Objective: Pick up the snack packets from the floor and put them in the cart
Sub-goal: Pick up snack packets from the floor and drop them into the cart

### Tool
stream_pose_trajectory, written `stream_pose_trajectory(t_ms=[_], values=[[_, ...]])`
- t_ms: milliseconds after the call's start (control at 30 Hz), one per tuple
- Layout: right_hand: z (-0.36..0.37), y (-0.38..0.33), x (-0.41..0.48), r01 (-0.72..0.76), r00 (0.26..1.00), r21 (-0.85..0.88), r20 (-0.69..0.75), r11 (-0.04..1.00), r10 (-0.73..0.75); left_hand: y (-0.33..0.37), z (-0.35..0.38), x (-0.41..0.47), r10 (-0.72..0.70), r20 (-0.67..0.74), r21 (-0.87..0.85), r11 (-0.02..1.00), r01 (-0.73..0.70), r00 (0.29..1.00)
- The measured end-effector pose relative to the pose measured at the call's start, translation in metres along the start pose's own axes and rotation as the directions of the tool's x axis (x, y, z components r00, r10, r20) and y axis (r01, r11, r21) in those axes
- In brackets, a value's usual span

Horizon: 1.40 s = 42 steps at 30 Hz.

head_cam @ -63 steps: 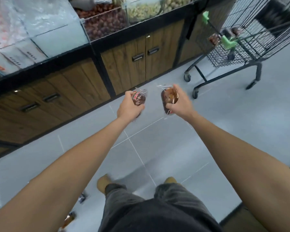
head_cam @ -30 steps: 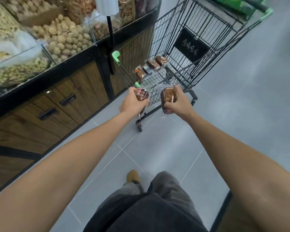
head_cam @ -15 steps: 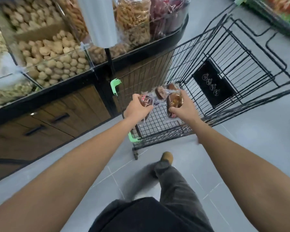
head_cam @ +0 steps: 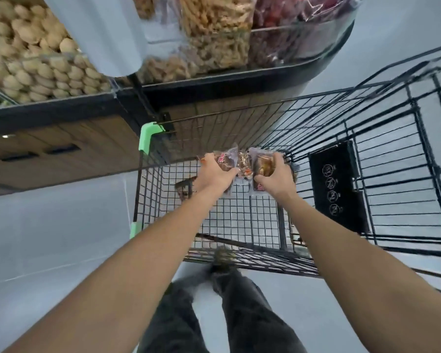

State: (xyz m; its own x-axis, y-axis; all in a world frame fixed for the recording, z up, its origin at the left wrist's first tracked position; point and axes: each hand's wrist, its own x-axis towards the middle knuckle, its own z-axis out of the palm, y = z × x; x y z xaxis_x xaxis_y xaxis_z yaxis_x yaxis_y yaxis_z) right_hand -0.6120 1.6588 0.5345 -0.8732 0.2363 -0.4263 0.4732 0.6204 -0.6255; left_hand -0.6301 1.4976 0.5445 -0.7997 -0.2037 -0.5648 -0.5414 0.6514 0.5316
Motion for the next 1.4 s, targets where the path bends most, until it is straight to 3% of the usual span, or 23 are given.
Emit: stream_pose_trajectory(t_ms=[333,467,600,733,1167,1400], values=[[0.059,0.061,0.116,-0.048,0.999,-0.077,0.008,0.996,0.048,-0.028,0.094,0.122,-0.151,-0.096,-0.064,0.987,0.145,0.984],[0.077,0.076,0.142,-0.095,0.995,-0.074,-0.001,0.993,0.095,-0.039,0.11,0.151,-0.161,-0.13,-0.011,0.987,0.161,0.978],[0.083,0.084,0.157,-0.07,0.998,-0.119,-0.003,0.99,0.07,-0.037,0.12,0.17,-0.178,-0.111,-0.02,0.984,0.177,0.978],[0.084,0.081,0.163,-0.043,0.998,-0.11,0.046,0.993,0.048,-0.042,0.125,0.18,-0.203,-0.032,-0.15,0.969,0.196,0.979],[0.077,0.039,0.139,-0.01,0.999,-0.075,0.037,0.997,0.013,-0.039,0.093,0.138,-0.086,0.043,-0.32,0.943,0.096,0.995],[0.08,-0.016,0.073,0.084,0.976,0.009,0.199,0.996,-0.084,-0.055,0.026,0.064,-0.028,-0.017,-0.308,0.951,0.021,0.999]])
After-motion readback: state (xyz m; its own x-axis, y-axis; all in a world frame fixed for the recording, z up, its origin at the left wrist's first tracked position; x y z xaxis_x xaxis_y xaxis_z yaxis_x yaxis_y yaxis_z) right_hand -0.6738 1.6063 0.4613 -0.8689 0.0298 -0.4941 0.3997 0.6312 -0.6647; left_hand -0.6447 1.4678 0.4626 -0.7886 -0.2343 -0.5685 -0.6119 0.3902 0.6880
